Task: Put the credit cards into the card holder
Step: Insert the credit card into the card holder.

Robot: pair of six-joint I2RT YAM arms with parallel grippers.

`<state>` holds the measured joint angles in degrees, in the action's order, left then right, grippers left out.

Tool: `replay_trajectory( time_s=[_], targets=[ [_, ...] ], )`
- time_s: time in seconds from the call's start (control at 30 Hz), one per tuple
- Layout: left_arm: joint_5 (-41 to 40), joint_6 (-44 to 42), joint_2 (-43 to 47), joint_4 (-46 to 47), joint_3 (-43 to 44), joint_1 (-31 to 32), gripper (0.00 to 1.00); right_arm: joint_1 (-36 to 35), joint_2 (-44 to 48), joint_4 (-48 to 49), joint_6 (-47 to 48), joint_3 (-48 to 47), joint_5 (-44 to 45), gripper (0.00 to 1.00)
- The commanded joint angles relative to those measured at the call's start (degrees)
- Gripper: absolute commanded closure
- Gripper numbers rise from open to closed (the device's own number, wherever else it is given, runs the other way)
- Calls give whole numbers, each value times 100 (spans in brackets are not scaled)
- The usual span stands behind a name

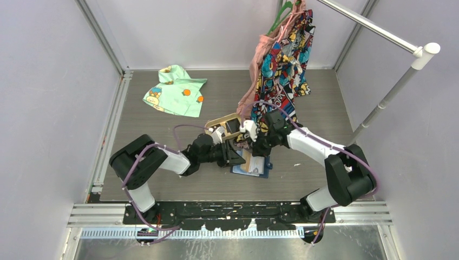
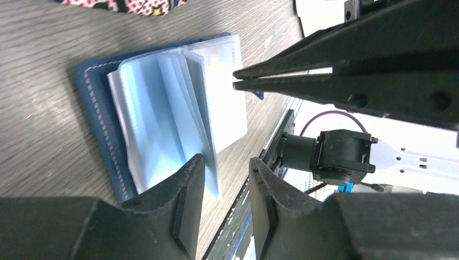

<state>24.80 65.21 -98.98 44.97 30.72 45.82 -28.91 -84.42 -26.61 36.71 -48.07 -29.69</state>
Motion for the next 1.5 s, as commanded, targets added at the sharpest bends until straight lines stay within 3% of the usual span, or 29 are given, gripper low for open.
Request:
replay_trajectory(
  time_s=[0.0, 0.1, 0.27, 0.43, 0.73, 1.17, 1.37, 1.47],
  targets=[
    [198, 19, -122, 441, 361, 82, 62, 450, 301, -30, -582, -228, -839, 88],
    [236, -32, -172, 322, 511, 134, 61, 665, 243, -32, -969, -284, -1150, 84],
    [226, -141, -179, 30, 689, 190, 60, 832, -56, 52, -2377, -553, -1332, 66],
    [188, -152, -169, -30, 655, 192, 59, 976, -218, 123, -3042, -522, -1606, 53],
    [282, -150, -279, -65, 766, 201, 59, 1006, -528, -45, -3076, -608, -996, 48],
    [348, -150, -386, -76, 865, 220, 60, 963, -538, 117, -3444, -586, -1156, 44],
    [344, -151, -386, -70, 865, 220, 60, 896, -593, -63, -3213, -633, -782, 45],
    [335, -142, -367, -67, 843, 217, 60, 878, -637, -263, -2973, -714, -561, 49]
  ],
)
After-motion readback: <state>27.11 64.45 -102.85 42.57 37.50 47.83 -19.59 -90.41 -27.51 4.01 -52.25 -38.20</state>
